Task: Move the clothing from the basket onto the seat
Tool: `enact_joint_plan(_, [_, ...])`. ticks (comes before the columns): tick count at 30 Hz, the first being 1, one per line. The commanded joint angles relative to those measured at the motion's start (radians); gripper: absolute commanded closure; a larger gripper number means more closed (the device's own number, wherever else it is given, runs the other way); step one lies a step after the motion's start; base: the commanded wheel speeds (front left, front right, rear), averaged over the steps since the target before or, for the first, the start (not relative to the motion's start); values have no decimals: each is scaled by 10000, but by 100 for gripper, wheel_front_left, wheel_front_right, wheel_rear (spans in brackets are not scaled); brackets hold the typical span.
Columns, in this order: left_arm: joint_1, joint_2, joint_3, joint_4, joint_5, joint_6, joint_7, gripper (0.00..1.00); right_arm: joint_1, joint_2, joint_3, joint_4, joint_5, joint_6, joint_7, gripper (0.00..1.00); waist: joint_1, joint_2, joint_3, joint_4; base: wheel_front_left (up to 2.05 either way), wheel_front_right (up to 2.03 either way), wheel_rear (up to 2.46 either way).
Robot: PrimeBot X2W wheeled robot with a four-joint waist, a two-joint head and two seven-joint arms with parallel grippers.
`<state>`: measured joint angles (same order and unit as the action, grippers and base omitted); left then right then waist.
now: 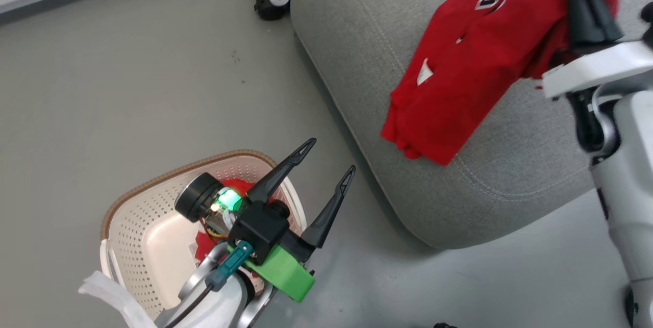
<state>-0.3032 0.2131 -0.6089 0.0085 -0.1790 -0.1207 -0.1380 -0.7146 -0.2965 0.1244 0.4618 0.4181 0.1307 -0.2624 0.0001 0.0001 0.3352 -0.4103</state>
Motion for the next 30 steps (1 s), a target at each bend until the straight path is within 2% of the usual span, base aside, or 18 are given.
enact_joint_plan(1, [-222,76,-19,11,53,-28,-62,0,-301,-23,-259,-4,-58,1,-36,100,-1,-1,574,567,0,0,0])
enact_joint_plan(12, [-1367,169,-481,-74,261,-85,-231,0,-2455,-1484,-2062,517,-487,-6,-34,100,-1,-1,1962,1660,0,0,0])
enact_joint_plan(15, [-1545,252,-447,-109,304,-80,-224,0,-2638,-1587,-2184,845,-499,-6,-31,100,-1,-1,2319,1784,0,0,0])
enact_joint_plan(19, [-1688,342,-429,-119,332,-41,-196,0,-2631,-1555,-1969,1649,-365,-6,-35,100,-1,-1,2653,1833,0,0,0])
enact_joint_plan(25, [-1784,395,-497,-52,346,-23,-157,0,-2068,-1137,-1834,2940,-79,-6,-33,100,-1,-1,2863,1806,0,0,0])
enact_joint_plan(29, [-1869,431,-474,15,307,12,-178,0,-1488,-820,-1869,3273,-12,-6,-33,99,-1,-1,2801,1739,0,0,0])
enact_joint_plan(30, [-1857,438,-464,40,305,42,-197,0,-1358,-767,-1900,3248,-53,-6,-33,23,-1,-1,2759,1715,0,0,0])
